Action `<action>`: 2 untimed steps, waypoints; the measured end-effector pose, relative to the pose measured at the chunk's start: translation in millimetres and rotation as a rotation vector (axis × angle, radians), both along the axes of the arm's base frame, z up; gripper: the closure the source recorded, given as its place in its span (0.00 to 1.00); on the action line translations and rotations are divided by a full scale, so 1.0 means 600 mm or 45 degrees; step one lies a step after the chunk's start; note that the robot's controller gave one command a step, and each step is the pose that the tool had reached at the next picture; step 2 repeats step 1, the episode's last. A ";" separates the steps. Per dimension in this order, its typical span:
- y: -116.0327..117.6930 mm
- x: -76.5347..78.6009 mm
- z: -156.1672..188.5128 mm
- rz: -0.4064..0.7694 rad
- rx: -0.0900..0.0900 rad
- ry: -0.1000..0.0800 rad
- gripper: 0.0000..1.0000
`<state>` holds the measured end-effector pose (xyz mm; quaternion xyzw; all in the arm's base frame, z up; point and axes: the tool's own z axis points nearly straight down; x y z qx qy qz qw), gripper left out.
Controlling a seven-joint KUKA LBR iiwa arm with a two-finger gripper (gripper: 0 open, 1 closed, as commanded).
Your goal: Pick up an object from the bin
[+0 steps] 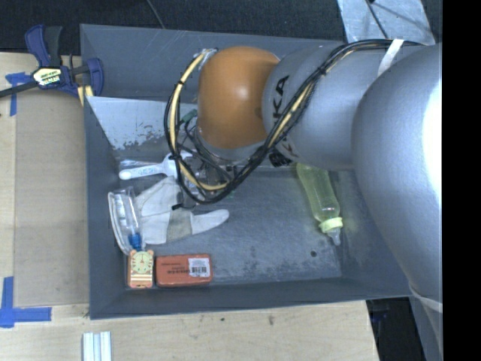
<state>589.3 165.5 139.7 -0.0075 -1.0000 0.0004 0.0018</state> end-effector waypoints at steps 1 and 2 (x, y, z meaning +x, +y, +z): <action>0.001 0.004 0.023 0.000 0.003 -0.012 1.00; 0.001 0.004 0.023 0.000 0.003 -0.012 1.00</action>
Offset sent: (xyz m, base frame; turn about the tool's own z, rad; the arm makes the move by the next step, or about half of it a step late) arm 0.0001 0.0000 0.0063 0.0000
